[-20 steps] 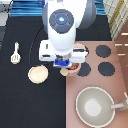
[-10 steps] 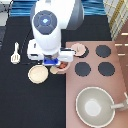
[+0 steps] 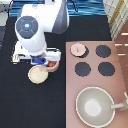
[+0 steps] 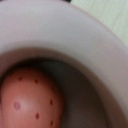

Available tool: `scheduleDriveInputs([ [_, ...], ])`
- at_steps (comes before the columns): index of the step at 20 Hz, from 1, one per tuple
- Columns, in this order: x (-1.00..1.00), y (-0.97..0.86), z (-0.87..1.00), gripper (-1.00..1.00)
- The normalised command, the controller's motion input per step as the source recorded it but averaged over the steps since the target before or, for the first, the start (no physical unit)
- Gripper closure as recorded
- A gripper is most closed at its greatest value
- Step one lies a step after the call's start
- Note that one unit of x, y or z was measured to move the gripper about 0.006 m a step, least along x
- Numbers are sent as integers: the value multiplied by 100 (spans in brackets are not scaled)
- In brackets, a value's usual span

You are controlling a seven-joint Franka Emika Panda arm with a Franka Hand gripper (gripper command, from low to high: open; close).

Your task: Take the lid off the pot, put the pot on the plate, and use the tool to push the pot to the front of the table.

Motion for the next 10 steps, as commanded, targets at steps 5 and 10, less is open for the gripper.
scheduleDriveInputs([
  [5,-4,-92,0,100],
  [10,21,-70,-28,100],
])
